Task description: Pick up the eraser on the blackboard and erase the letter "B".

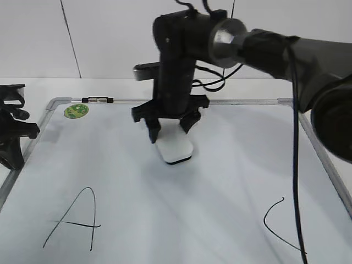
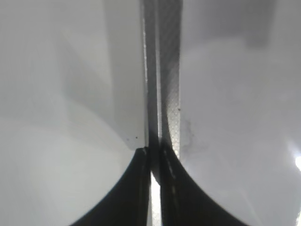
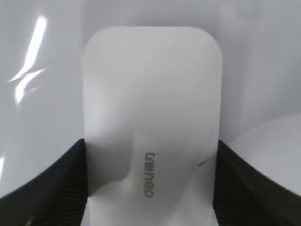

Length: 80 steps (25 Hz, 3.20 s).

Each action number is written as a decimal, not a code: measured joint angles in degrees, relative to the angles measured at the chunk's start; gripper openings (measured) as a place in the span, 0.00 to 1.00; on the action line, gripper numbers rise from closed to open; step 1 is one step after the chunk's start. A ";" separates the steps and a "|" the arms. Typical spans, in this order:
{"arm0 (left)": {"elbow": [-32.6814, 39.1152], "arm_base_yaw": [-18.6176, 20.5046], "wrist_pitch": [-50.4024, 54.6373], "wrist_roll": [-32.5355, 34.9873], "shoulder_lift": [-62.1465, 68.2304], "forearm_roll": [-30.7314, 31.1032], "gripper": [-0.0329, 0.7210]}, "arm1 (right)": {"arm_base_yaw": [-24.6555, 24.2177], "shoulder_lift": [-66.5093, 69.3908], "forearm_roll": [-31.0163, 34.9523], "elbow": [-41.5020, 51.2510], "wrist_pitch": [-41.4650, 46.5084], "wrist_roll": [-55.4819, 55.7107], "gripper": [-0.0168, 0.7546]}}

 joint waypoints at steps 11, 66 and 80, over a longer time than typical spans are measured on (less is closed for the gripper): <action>0.00 0.00 0.28 0.00 0.12 -0.60 0.06 | -9.09 0.00 -0.46 -0.12 -0.83 0.67 0.71; 0.00 0.00 1.33 0.00 0.12 0.19 0.06 | -30.39 -34.42 5.14 47.01 -8.04 -12.49 0.71; 0.00 0.00 1.32 0.00 0.12 -0.01 0.06 | -32.84 -33.29 6.43 47.06 -12.44 -14.61 0.71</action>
